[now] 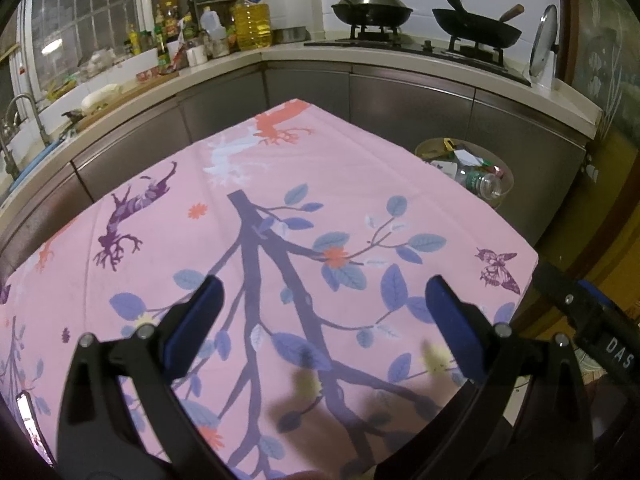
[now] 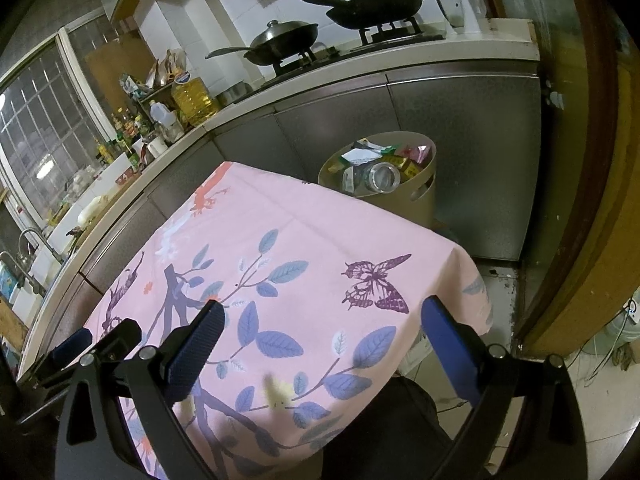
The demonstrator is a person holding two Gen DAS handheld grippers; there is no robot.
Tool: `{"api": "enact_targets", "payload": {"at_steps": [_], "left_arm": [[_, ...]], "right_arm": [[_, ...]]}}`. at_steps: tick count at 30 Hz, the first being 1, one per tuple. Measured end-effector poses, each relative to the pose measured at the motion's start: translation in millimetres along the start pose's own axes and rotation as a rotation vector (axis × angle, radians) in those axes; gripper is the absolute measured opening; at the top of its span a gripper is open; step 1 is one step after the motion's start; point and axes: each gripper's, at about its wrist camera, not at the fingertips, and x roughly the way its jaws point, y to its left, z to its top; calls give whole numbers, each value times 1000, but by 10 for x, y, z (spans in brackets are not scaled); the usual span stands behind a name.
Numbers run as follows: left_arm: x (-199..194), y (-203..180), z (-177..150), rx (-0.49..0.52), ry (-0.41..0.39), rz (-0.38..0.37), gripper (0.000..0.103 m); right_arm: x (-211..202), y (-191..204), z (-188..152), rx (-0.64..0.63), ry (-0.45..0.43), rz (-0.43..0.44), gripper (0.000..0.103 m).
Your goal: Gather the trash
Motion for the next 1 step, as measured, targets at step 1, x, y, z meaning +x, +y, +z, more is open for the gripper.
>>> {"api": "enact_targets", "payload": {"at_steps": [1], "left_arm": [[0,-1,0,0,0,1,97]], "right_arm": [[0,-1,1,0,1,0,95]]}}
